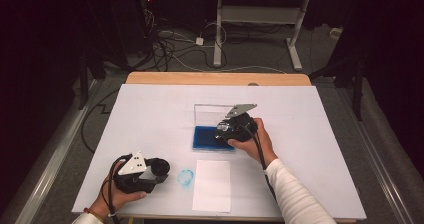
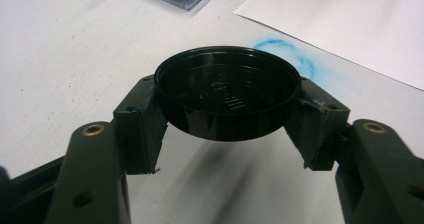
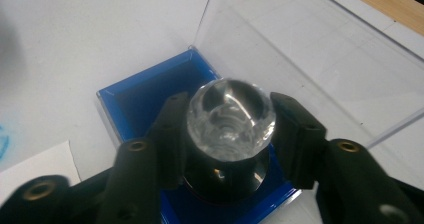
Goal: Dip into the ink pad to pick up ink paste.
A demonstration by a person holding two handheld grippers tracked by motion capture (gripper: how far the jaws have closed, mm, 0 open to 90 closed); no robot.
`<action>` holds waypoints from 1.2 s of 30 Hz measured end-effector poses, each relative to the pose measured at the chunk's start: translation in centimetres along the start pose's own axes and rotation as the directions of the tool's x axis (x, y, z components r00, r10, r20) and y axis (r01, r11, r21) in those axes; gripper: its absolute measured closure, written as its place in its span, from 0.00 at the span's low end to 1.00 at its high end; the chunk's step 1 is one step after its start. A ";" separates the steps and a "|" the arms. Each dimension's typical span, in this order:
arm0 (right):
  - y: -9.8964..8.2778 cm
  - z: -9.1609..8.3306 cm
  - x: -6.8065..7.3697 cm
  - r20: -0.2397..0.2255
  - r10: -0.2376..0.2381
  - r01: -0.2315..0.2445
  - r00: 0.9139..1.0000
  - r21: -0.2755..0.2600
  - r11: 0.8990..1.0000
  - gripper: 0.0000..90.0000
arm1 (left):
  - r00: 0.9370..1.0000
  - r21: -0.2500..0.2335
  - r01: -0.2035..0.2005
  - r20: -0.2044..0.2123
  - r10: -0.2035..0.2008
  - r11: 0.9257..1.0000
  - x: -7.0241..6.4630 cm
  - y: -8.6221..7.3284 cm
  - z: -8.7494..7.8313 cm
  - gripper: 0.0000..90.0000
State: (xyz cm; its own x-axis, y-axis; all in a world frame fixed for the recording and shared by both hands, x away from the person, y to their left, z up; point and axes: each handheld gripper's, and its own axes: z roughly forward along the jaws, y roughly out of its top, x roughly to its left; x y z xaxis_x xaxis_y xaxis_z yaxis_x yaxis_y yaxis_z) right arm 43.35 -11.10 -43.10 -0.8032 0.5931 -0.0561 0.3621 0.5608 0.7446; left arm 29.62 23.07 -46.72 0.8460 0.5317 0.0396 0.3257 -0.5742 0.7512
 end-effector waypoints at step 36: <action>0.9 -1.6 -0.3 -0.037 0.050 -0.049 0.998 0.013 0.999 0.63 | 1.000 -0.005 0.002 -0.004 -0.002 1.000 0.0 0.0 -0.2 0.41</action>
State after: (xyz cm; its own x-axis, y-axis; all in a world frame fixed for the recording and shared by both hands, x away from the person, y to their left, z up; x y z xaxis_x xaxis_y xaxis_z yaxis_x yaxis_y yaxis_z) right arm 43.15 -11.64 -41.36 -0.8013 0.5983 0.0056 0.4073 0.5386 0.7376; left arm 29.53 23.17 -46.59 0.8438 0.5351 0.0408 0.3249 -0.5699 0.7547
